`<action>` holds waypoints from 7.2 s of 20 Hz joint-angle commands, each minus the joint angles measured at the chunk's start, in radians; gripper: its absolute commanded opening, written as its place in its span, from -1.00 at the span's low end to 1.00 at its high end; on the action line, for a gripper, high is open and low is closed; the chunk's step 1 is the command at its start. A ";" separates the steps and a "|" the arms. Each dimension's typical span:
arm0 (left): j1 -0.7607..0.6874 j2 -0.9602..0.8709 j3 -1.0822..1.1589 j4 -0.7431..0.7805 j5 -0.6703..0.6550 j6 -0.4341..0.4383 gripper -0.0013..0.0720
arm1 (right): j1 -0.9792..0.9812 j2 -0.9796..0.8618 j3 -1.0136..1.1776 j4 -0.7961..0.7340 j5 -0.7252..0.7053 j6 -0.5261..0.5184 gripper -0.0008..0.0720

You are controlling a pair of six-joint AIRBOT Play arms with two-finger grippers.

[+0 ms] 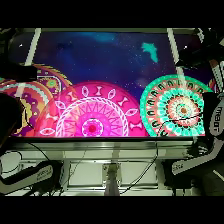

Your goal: Fold the clothes and pants, and hang the long-sleeved shirts on hangers.

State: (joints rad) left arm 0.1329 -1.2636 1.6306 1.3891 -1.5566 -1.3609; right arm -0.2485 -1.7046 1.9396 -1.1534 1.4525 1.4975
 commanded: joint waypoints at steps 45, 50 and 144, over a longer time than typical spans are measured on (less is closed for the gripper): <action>0.157 0.011 -0.191 0.524 0.381 -0.211 -0.94 | 0.000 0.000 0.000 0.031 0.019 0.000 -0.89; -0.041 0.251 0.040 0.197 0.695 -0.201 -0.94 | 0.000 0.001 0.000 0.031 -0.005 0.007 -0.90; 0.118 -0.019 -0.491 -0.222 0.364 0.161 -0.94 | -0.437 -0.047 -0.113 -0.111 0.157 0.243 -0.90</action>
State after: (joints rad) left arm 0.2447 -1.2816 1.1416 1.1667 -1.1957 -1.2575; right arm -0.5991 -1.7695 1.8095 -1.1172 1.4586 1.6688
